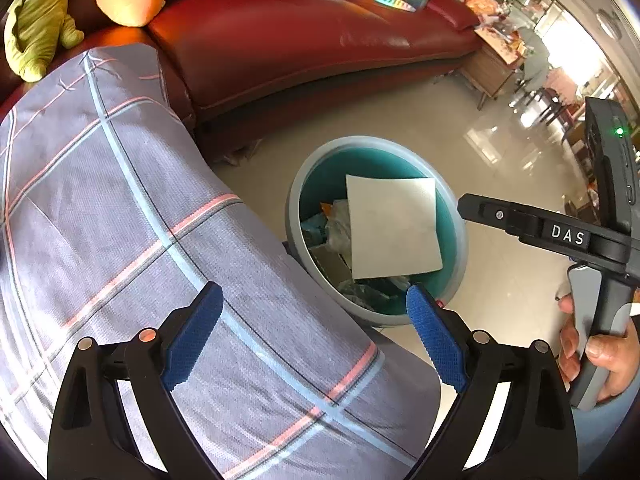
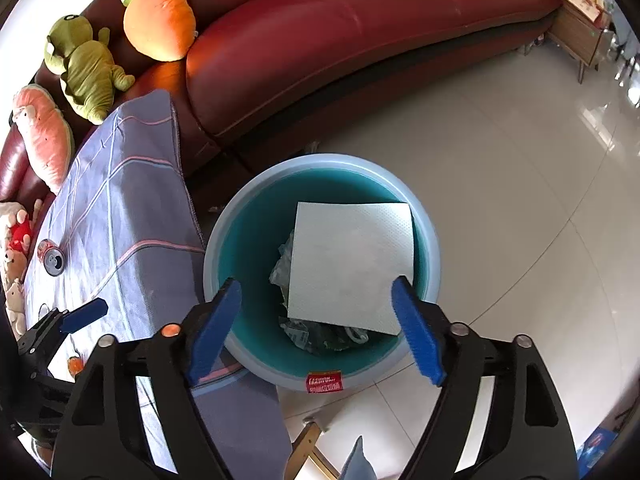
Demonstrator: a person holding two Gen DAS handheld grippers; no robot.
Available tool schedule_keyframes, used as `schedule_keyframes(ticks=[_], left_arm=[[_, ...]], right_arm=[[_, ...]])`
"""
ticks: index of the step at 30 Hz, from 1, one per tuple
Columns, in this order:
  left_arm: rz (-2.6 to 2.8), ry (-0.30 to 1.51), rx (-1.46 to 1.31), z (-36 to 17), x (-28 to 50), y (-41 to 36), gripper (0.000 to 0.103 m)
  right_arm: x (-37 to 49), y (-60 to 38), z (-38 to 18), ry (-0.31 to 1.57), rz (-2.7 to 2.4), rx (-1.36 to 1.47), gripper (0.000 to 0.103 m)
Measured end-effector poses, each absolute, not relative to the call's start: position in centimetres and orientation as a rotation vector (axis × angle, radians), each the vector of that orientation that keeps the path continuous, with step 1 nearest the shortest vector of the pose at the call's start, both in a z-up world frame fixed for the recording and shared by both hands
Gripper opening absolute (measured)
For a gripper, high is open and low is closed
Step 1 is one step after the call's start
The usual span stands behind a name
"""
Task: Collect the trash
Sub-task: 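Open the right gripper to drop the tissue into the bucket while the left gripper releases the packet, then move both open grippers back over the table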
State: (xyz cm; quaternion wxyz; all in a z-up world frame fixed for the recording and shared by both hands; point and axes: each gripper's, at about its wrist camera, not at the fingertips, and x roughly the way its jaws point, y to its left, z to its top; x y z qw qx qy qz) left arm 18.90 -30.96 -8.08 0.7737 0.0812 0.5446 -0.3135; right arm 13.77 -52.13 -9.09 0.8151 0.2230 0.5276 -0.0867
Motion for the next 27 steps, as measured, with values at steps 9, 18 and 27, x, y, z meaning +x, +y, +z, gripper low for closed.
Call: schedule_keyframes(ticks=[9, 18, 27], left_arm=[[-0.664, 1.172, 0.153, -7.3, 17.8, -28.3, 0.094], [-0.611, 1.150, 0.126, -6.2, 16.7, -22.1, 0.095], [-0.510, 1.130, 0.055, -6.1, 15.3, -11.2, 0.095]], right_arm=[[12.8, -49.0, -7.6, 1.143, -0.150, 0.422, 0.084], [12.5, -43.6, -6.4, 1.151, -0.088, 0.366, 0.084], [13.6, -34.5, -5.8, 1.189, 0.025, 0.258, 0.084]])
